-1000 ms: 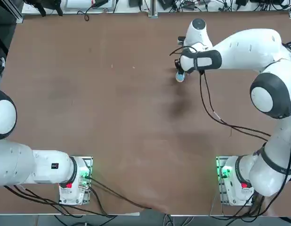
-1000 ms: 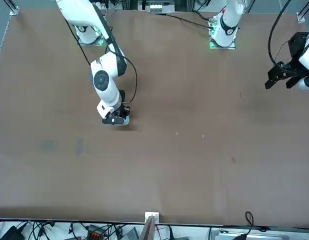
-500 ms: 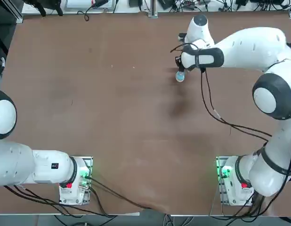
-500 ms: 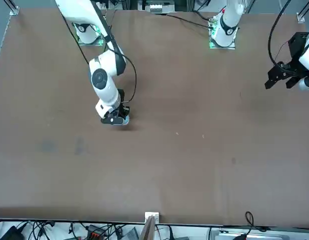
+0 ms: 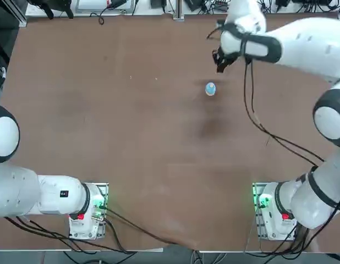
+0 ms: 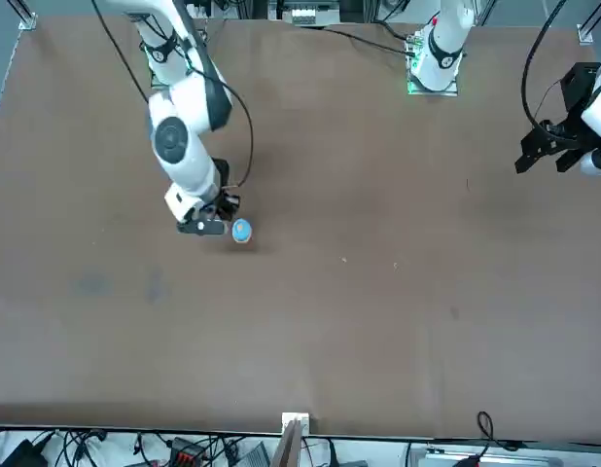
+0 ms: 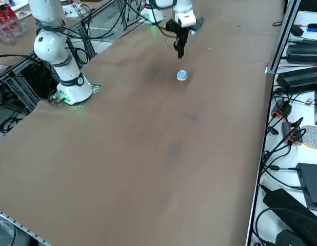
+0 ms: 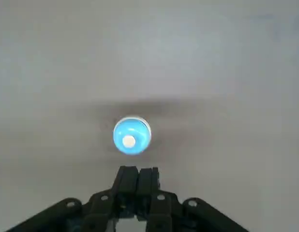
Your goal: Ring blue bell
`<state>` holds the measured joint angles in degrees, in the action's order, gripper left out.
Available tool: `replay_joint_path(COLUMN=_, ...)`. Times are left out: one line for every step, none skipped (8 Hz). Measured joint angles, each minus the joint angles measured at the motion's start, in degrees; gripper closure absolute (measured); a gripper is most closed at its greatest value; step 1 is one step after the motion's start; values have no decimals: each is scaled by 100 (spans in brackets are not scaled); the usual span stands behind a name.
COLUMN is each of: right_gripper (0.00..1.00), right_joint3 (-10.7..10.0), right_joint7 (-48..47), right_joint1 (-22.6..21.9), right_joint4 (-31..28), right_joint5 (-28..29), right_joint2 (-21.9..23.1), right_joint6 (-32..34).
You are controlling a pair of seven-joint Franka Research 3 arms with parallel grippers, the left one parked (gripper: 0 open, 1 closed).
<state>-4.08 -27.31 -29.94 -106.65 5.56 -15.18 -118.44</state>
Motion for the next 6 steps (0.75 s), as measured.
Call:
replay_joint_path(right_gripper=99, right_joint3=-10, right_joint7=0, right_joint1=148, right_joint4=306, right_joint5=0, right_joint2=182, right_joint6=624)
replay_joint_path(right_gripper=98, right_joint3=-48, right_joint7=0, right_joint1=299, right_joint4=653, right_joint5=-4, right_joint2=318, right_joint6=1173)
replay_joint_path(right_gripper=96, right_joint3=-109, right_joint7=5, right_joint1=483, right_joint4=1009, right_joint5=-13, right_joint2=390, right_joint6=1584)
replay_joint_path(right_gripper=87, right_joint3=-171, right_joint7=29, right_joint1=721, right_joint4=1337, right_joint5=-13, right_joint2=416, right_joint6=1898)
replay_joint_path(right_gripper=71, right_joint3=-205, right_joint7=158, right_joint1=984, right_joint4=1567, right_joint5=-22, right_joint2=420, right_joint6=2109)
replay_joint_path(right_gripper=55, right_joint3=-225, right_joint7=399, right_joint1=1233, right_joint4=1693, right_joint5=-30, right_joint2=418, right_joint6=2205)
